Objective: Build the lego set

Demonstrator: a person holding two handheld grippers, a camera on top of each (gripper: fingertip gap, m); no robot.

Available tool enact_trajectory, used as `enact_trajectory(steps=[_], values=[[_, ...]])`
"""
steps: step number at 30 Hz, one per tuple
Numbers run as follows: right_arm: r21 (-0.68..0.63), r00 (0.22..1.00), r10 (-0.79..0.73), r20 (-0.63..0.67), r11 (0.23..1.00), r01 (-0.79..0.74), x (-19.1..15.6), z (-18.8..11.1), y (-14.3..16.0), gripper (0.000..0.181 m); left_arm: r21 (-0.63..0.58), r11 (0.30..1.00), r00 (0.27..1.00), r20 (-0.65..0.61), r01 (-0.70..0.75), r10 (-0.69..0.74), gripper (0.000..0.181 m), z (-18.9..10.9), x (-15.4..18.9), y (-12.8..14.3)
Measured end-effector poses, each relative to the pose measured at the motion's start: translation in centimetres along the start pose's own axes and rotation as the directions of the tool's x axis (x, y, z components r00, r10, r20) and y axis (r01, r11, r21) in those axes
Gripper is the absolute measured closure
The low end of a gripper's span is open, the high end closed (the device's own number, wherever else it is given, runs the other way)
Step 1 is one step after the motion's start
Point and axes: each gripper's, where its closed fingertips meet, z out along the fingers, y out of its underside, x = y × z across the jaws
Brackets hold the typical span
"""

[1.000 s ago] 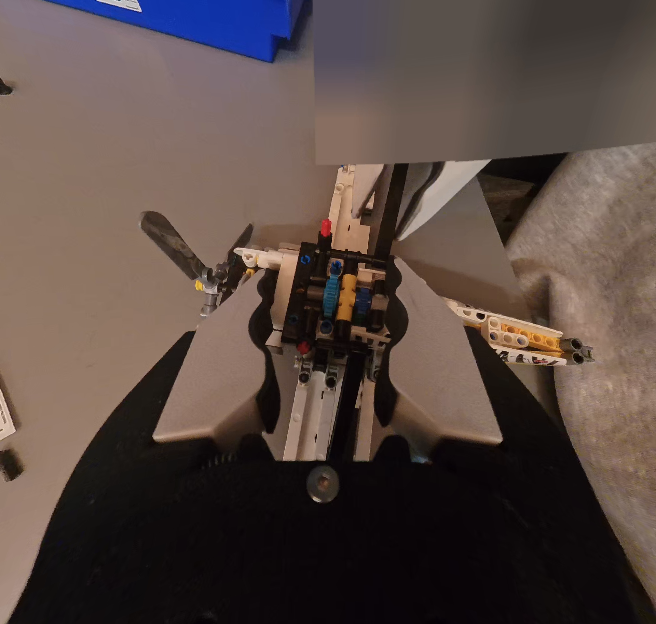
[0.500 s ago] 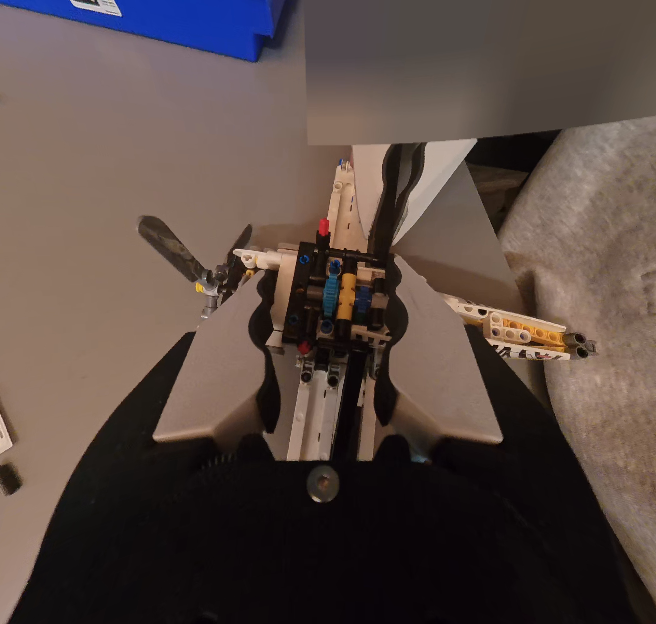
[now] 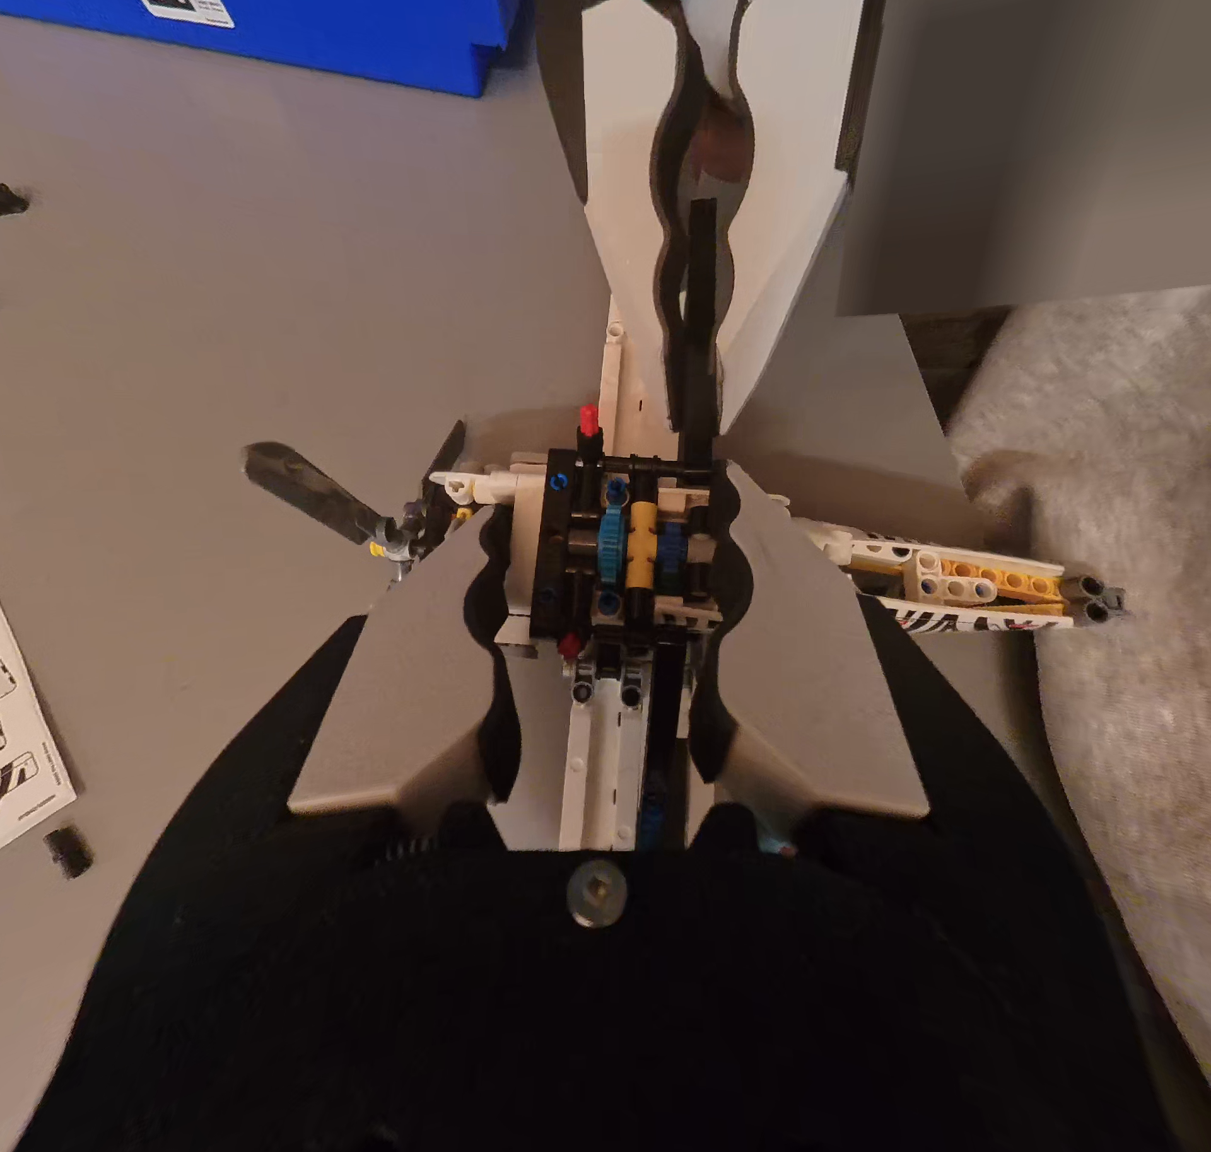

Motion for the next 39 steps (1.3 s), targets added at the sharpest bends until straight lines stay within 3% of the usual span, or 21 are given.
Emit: enact_trajectory(steps=[4,10,14,20,26,33,39], values=[[0.007,0.999,-0.032,-0.011,0.999,0.032,0.1,0.1,-0.1,0.175,0.009,1.000,1.000,-0.011,0.010,-0.010,0.117,0.0,-0.1,0.1],[-0.026,0.985,-0.101,-0.138,0.995,0.099,0.3,0.2,-0.2,0.174,0.015,0.999,0.999,-0.019,0.029,-0.029,0.117,-0.1,-0.3,0.2],[0.052,0.958,-0.097,-0.271,0.992,0.116,0.8,0.3,-0.5,0.173,0.033,0.998,0.998,0.020,0.053,-0.053,0.117,-0.4,-1.0,0.2],[0.116,0.907,-0.079,-0.415,0.983,0.139,1.0,0.5,-1.0,0.162,0.064,0.996,0.998,-0.020,0.063,-0.062,0.116,-0.5,-0.8,0.2],[0.212,0.937,-0.034,-0.347,0.970,0.114,0.4,0.8,-1.4,0.171,0.114,0.992,0.998,-0.045,0.049,-0.045,0.116,-0.7,-0.6,0.3],[0.232,0.947,-0.139,-0.289,0.950,0.210,-0.5,1.2,-1.5,0.176,0.150,0.989,0.998,-0.062,0.001,0.008,0.115,-0.8,-0.2,0.3],[0.228,0.971,-0.074,-0.227,0.965,0.126,-0.6,1.2,-0.9,0.176,0.167,0.986,0.997,-0.066,-0.024,0.035,0.115,-0.7,-0.1,0.2]])
